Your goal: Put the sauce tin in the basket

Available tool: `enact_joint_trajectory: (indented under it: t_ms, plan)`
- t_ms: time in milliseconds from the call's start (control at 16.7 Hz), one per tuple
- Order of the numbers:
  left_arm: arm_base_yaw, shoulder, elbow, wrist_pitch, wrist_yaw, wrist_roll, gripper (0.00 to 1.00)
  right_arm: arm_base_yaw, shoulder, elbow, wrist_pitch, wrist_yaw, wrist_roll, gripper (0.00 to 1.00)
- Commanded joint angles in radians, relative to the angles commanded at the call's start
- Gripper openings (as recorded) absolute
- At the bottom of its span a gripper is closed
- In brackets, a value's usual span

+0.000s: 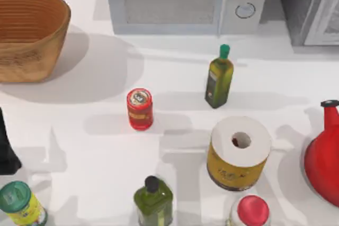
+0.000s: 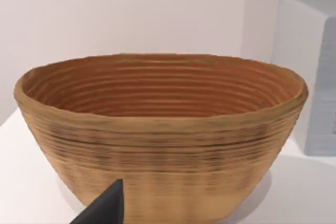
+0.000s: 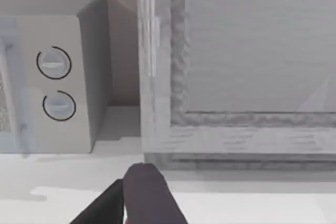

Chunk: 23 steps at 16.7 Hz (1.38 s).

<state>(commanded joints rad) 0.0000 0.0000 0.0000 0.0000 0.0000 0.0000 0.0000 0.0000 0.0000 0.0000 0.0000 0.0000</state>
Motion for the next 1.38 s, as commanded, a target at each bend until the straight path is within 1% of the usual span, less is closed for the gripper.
enact_joint_trajectory:
  t_ms: [120,240,360,480,720,1140,1380]
  plan:
    - [0.000,0.000,0.000,0.000,0.000,0.000,1.00,0.000,0.000,0.000,0.000,0.000,0.000,1.00]
    - [-0.001,0.031,0.023,-0.007,0.026,0.024,1.00,0.000,0.000,0.000,0.000,0.000,0.000,1.00]
    - [-0.003,0.105,0.072,-0.023,0.079,0.077,1.00,0.000,0.000,0.000,0.000,0.000,0.000,1.00]
    - [-0.005,0.221,0.141,-0.044,0.152,0.150,1.00,0.000,0.000,0.000,0.000,0.000,0.000,1.00]
    - [-0.017,0.574,0.323,-0.097,0.343,0.348,1.00,0.000,0.000,0.000,0.000,0.000,0.000,1.00]
    - [-0.059,1.366,0.695,-0.192,0.733,0.775,1.00,0.000,0.000,0.000,0.000,0.000,0.000,1.00]
    - [-0.079,1.731,0.874,-0.234,0.912,0.999,1.00,0.000,0.000,0.000,0.000,0.000,0.000,1.00]
